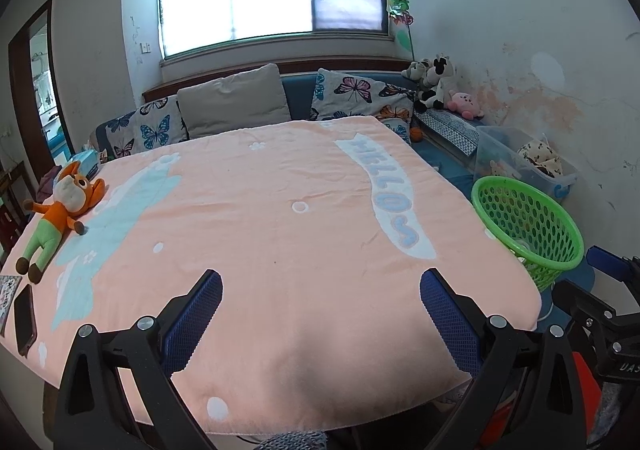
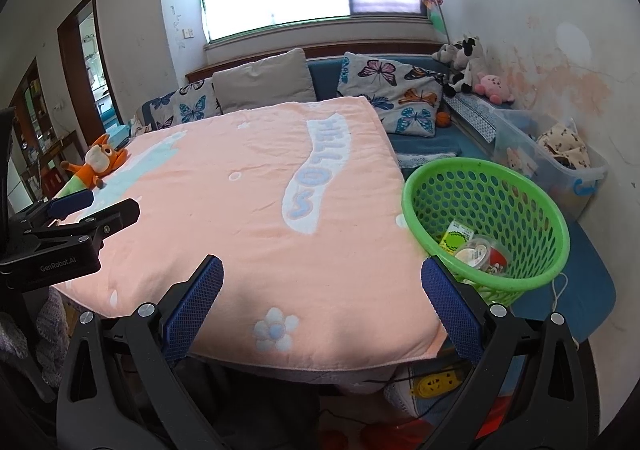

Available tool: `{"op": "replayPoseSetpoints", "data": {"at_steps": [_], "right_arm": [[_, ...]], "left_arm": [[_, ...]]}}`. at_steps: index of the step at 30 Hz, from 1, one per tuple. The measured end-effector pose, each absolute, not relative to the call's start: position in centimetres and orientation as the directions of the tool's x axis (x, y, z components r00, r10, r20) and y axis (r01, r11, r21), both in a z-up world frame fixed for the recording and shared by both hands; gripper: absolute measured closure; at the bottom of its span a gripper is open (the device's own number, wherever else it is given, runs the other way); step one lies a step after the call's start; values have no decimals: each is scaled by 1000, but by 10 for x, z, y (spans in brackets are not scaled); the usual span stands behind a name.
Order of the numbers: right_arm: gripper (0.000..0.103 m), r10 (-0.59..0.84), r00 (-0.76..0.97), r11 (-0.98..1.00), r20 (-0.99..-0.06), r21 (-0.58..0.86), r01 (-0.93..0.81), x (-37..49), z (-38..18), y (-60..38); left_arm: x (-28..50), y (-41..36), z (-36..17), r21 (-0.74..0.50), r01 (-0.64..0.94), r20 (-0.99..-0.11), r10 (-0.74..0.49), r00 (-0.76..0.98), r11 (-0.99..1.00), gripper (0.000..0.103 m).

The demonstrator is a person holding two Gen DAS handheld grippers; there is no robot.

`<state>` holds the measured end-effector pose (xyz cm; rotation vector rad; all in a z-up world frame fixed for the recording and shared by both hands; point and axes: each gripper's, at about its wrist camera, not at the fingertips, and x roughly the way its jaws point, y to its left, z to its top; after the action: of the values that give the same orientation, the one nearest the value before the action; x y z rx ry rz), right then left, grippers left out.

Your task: Collect trash

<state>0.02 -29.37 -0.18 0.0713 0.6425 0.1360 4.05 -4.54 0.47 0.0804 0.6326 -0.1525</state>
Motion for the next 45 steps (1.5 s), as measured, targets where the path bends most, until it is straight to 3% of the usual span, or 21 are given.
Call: {"op": "replayPoseSetpoints", "data": {"at_steps": [45], "right_arm": [[4, 168, 787, 986, -594, 121, -118, 1, 0, -288]], "left_arm": [[39, -52, 1, 27, 163, -599, -115, 792, 986, 7]]}}
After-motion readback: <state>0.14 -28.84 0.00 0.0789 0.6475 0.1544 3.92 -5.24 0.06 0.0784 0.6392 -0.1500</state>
